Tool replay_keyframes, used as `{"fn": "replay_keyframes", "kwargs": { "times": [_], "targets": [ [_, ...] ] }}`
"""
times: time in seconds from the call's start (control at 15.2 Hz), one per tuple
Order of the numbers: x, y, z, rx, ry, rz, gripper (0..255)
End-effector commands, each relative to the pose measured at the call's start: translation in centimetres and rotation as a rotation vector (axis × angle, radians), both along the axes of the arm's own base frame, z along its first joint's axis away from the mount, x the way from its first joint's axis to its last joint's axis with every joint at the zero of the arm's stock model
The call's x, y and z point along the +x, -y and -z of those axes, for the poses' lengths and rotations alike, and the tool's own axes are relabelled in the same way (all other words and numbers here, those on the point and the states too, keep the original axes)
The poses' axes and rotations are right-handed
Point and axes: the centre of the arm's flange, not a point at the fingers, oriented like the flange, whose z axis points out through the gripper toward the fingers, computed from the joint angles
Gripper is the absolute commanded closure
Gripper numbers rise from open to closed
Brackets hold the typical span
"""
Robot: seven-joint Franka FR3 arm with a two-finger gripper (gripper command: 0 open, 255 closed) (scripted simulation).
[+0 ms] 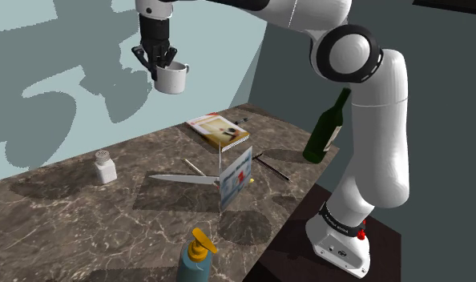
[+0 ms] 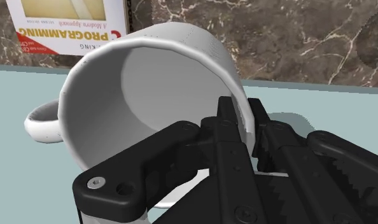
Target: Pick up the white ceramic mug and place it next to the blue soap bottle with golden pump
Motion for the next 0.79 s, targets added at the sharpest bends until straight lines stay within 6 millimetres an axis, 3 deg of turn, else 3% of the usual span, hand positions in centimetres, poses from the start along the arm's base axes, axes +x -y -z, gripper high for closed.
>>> {"fn": "replay_keyframes", "kwargs": {
  "times": [0.0, 0.4, 0.73],
  "targets": [
    [-0.1, 0.0, -1.1, 0.0, 0.0, 0.0, 255],
    [-0.1, 0.0, -3.8, 0.0, 0.0, 0.0, 255],
    [-6.2, -2.5, -3.9, 0.0, 0.0, 0.0, 255]
  ]
}}
